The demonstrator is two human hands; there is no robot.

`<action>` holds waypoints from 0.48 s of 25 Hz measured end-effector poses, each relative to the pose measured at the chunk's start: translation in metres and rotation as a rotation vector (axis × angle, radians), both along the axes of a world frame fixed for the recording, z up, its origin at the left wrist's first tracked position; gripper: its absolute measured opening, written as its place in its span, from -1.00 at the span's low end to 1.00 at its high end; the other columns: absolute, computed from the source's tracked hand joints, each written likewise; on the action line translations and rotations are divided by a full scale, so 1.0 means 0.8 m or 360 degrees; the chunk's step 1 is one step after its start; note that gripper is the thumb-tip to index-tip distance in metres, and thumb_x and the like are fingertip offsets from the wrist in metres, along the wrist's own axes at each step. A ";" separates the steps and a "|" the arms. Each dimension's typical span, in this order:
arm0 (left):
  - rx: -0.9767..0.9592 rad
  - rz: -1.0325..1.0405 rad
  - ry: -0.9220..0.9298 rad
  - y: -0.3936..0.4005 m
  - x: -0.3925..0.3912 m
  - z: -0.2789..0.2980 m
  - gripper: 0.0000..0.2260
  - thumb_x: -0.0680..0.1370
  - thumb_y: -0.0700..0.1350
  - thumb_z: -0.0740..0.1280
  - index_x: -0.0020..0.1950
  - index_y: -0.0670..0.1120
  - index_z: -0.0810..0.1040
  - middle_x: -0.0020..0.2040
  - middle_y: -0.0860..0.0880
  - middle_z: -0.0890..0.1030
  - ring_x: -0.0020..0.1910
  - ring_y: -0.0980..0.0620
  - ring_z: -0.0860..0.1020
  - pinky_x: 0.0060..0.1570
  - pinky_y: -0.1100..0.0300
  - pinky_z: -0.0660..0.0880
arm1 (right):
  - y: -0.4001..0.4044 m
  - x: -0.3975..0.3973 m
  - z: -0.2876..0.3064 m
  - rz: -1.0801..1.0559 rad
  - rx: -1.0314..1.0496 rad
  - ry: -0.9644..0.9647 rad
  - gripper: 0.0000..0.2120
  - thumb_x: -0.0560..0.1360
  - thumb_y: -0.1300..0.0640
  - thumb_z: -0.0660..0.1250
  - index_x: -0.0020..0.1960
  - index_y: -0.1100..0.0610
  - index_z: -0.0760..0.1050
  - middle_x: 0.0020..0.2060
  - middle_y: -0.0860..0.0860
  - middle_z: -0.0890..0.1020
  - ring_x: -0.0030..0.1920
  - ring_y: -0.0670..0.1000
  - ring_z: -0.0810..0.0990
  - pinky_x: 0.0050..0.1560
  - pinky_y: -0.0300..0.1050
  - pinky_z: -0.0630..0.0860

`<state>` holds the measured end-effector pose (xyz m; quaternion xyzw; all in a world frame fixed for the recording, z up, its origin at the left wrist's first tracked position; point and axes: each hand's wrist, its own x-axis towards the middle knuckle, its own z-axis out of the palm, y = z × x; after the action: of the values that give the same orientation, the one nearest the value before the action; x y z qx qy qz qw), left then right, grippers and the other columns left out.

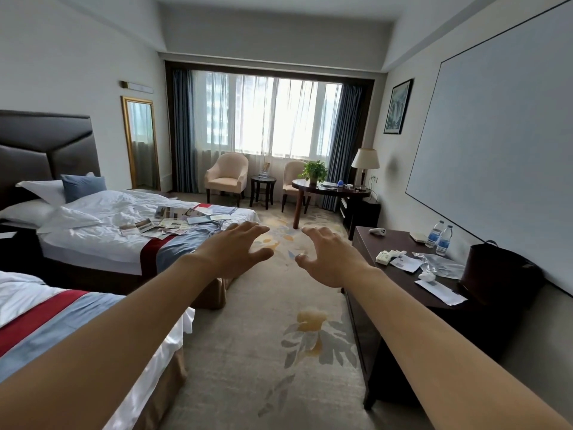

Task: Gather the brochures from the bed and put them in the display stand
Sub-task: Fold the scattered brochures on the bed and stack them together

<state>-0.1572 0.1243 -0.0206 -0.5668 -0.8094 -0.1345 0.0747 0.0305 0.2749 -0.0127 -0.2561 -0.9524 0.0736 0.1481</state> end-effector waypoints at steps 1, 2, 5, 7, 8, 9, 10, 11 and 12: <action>-0.0001 -0.0010 0.0001 0.012 -0.015 0.003 -0.37 0.57 0.34 0.12 0.58 0.13 0.15 0.59 0.03 0.18 0.55 -0.03 0.16 0.44 -0.16 0.27 | 0.011 -0.014 0.002 -0.0013 -0.0002 0.0000 -0.33 0.59 -0.22 0.23 0.60 -0.04 0.11 0.57 0.01 0.22 0.55 0.11 0.21 0.44 0.14 0.28; 0.0001 -0.0020 0.0001 0.022 -0.029 0.004 -0.37 0.57 0.34 0.13 0.58 0.13 0.15 0.59 0.03 0.19 0.55 -0.03 0.17 0.43 -0.16 0.27 | 0.021 -0.027 0.003 -0.0023 0.0001 0.0007 -0.33 0.59 -0.22 0.23 0.60 -0.04 0.11 0.57 0.00 0.22 0.55 0.11 0.21 0.44 0.14 0.28; -0.0011 -0.0034 -0.0024 0.057 -0.062 0.006 -0.37 0.57 0.34 0.13 0.58 0.13 0.15 0.59 0.04 0.20 0.54 -0.03 0.18 0.42 -0.17 0.28 | 0.053 -0.063 0.005 -0.0037 -0.0002 0.0002 -0.33 0.59 -0.23 0.23 0.60 -0.04 0.11 0.58 -0.01 0.22 0.55 0.10 0.21 0.44 0.13 0.28; -0.0008 -0.0037 -0.0013 0.082 -0.081 0.004 -0.38 0.57 0.33 0.13 0.58 0.12 0.15 0.59 0.04 0.20 0.55 -0.03 0.18 0.43 -0.16 0.28 | 0.073 -0.084 0.004 -0.0034 -0.0010 0.0004 -0.33 0.59 -0.23 0.23 0.60 -0.04 0.11 0.57 -0.01 0.22 0.55 0.10 0.21 0.43 0.12 0.28; -0.0005 -0.0043 -0.0021 0.097 -0.092 0.003 -0.38 0.57 0.33 0.14 0.58 0.12 0.15 0.59 0.04 0.19 0.55 -0.03 0.17 0.43 -0.15 0.28 | 0.087 -0.095 0.003 -0.0035 -0.0014 0.0002 -0.33 0.59 -0.23 0.23 0.60 -0.04 0.11 0.57 -0.01 0.22 0.55 0.10 0.21 0.43 0.13 0.28; -0.0013 -0.0050 -0.0033 0.113 -0.099 0.001 -0.38 0.58 0.32 0.14 0.58 0.12 0.15 0.59 0.03 0.19 0.55 -0.03 0.17 0.44 -0.14 0.26 | 0.100 -0.103 0.001 -0.0036 -0.0017 -0.0010 -0.33 0.59 -0.23 0.23 0.60 -0.04 0.11 0.57 0.00 0.22 0.55 0.11 0.21 0.42 0.13 0.28; -0.0017 -0.0059 -0.0037 0.129 -0.107 0.000 -0.38 0.58 0.32 0.14 0.58 0.12 0.15 0.59 0.03 0.19 0.55 -0.04 0.16 0.45 -0.14 0.25 | 0.115 -0.110 -0.001 -0.0031 -0.0015 -0.0015 -0.33 0.59 -0.22 0.23 0.60 -0.04 0.10 0.57 0.00 0.22 0.55 0.11 0.21 0.42 0.13 0.28; -0.0026 -0.0064 -0.0031 0.147 -0.114 -0.001 -0.39 0.58 0.31 0.14 0.58 0.12 0.15 0.59 0.03 0.19 0.55 -0.04 0.16 0.45 -0.13 0.25 | 0.132 -0.117 -0.002 -0.0031 -0.0012 -0.0016 -0.33 0.59 -0.22 0.23 0.60 -0.04 0.10 0.57 0.00 0.22 0.55 0.11 0.21 0.42 0.13 0.28; -0.0026 -0.0060 -0.0023 0.164 -0.121 -0.002 -0.39 0.58 0.31 0.14 0.58 0.12 0.14 0.59 0.03 0.18 0.55 -0.04 0.16 0.45 -0.13 0.24 | 0.149 -0.125 -0.003 -0.0032 -0.0007 -0.0010 -0.33 0.59 -0.22 0.23 0.61 -0.04 0.10 0.57 0.00 0.22 0.55 0.10 0.20 0.43 0.14 0.28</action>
<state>-0.2541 0.2556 -0.0222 -0.5816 -0.8001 -0.1333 0.0618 -0.0698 0.3943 -0.0148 -0.2660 -0.9501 0.0733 0.1453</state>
